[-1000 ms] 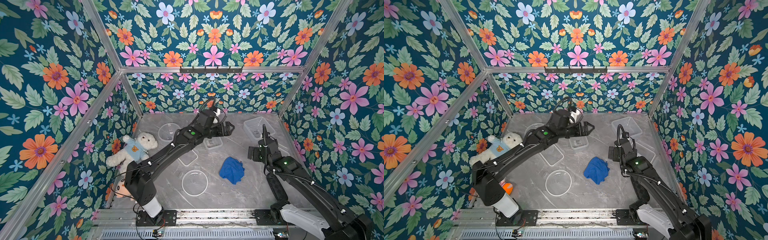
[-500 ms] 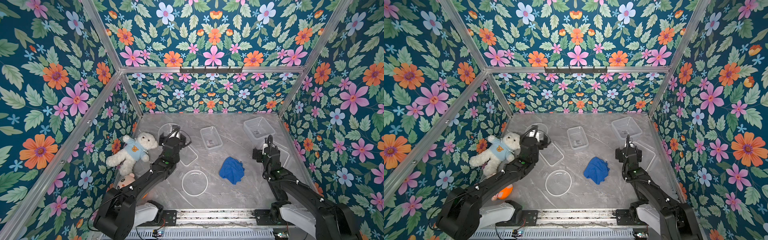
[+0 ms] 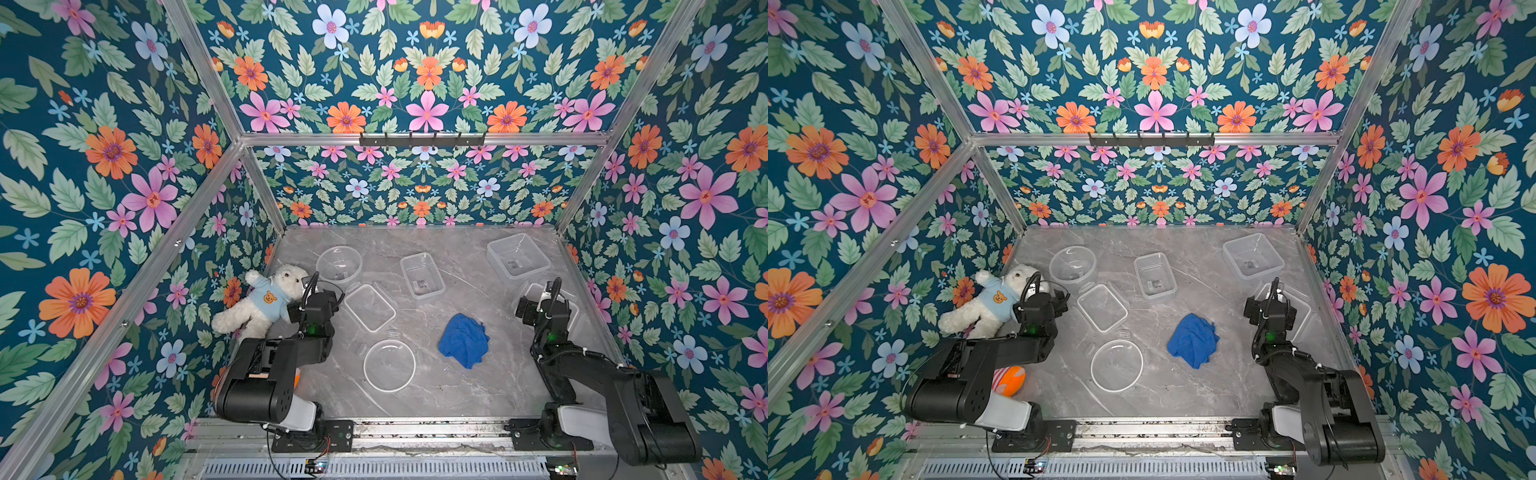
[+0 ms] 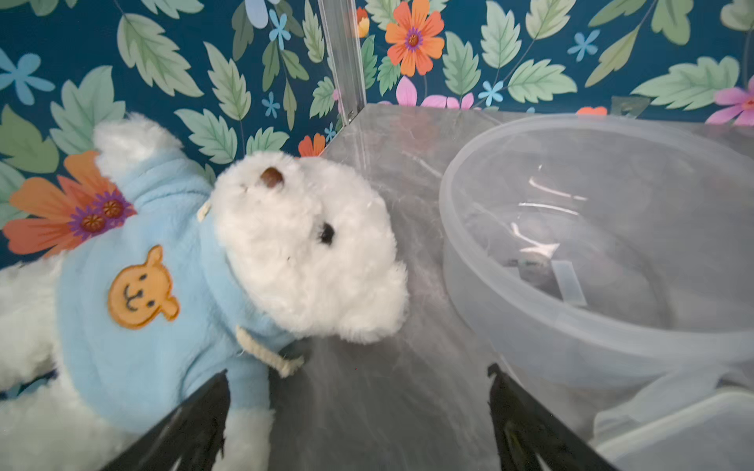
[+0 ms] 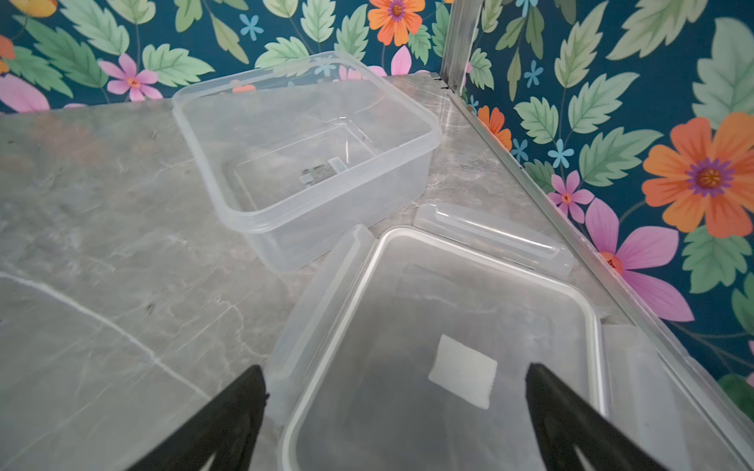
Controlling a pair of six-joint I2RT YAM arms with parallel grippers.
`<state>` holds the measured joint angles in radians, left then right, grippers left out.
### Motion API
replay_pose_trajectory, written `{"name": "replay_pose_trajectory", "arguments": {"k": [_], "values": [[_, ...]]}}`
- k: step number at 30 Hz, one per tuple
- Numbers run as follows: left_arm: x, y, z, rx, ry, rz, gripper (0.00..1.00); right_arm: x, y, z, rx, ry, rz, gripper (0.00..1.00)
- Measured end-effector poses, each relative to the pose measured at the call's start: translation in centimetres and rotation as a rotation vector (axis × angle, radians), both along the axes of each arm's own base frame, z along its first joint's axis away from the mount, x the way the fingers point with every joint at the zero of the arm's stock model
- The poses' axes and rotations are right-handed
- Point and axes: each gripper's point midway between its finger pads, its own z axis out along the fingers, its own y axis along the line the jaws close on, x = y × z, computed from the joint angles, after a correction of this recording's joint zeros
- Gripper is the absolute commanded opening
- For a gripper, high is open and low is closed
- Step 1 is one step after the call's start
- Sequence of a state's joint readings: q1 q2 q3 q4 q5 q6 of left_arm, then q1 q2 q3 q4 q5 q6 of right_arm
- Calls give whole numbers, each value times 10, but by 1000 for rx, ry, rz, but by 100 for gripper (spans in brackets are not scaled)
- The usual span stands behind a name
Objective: Wipe the insides of the lunch boxes
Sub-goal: Reset both arms
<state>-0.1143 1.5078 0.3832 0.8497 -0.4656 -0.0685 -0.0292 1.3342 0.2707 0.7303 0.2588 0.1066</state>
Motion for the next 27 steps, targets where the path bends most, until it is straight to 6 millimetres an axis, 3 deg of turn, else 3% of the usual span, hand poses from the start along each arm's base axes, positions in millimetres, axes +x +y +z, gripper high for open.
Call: {"name": "replay_pose_trajectory", "arguments": {"k": [1, 3, 6, 9, 15, 27], "values": [[2, -1, -1, 0, -20, -15, 99, 1, -3, -12, 13, 2, 0, 99], [0, -2, -12, -1, 0, -42, 99, -3, 11, -31, 53, 52, 82, 99], [-2, 3, -9, -22, -46, -60, 99, 17, 24, -4, 75, -50, 170, 99], [-6, -1, -20, -38, -42, -98, 99, 27, 32, 8, 86, -83, 219, 99], [-1, -6, -5, -49, -114, -131, 99, 28, 43, 6, 97, -70, 287, 99], [-1, -7, -4, -51, -118, -137, 99, 27, 46, 5, 100, -67, 302, 99]]}}
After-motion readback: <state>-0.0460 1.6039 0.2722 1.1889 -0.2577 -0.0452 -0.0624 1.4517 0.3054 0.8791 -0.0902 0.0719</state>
